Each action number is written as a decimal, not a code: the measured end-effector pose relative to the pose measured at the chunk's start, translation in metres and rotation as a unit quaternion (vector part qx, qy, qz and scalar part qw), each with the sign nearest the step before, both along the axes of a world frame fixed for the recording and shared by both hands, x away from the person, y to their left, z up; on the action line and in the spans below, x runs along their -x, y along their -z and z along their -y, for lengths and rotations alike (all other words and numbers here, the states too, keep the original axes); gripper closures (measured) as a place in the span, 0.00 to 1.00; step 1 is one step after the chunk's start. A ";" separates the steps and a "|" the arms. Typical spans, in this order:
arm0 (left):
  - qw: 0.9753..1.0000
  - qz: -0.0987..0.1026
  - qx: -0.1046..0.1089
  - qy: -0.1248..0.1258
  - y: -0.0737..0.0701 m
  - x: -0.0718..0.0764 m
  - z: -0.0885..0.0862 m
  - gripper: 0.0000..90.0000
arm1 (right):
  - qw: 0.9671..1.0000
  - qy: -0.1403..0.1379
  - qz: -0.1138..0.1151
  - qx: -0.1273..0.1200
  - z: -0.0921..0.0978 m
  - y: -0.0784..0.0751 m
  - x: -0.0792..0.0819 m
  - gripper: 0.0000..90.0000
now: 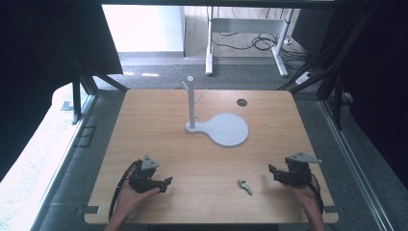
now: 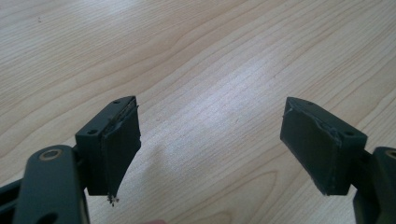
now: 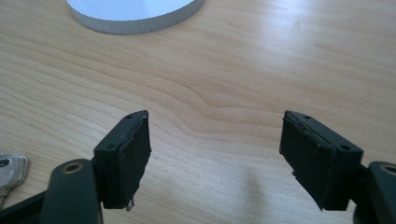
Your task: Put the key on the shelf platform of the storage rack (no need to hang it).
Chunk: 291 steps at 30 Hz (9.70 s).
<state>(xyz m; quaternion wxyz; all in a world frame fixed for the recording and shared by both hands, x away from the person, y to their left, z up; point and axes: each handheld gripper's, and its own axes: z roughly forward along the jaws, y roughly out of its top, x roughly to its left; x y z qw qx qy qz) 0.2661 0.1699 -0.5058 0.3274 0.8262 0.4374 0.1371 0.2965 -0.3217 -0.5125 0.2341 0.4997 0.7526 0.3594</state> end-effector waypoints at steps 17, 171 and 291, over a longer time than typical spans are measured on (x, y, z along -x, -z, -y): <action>1.000 -0.003 0.001 0.003 0.001 -0.001 0.001 0.23 | 1.000 -0.010 -0.019 -0.007 0.009 0.001 0.000 0.37; 1.000 -0.020 -0.005 -0.002 0.003 -0.003 -0.007 0.22 | 0.901 -0.256 -0.309 0.164 -0.130 -0.023 -0.035 0.99; 1.000 -0.013 0.003 -0.011 -0.001 -0.004 -0.014 0.21 | 0.938 -0.220 -0.235 0.128 -0.126 -0.120 -0.142 1.00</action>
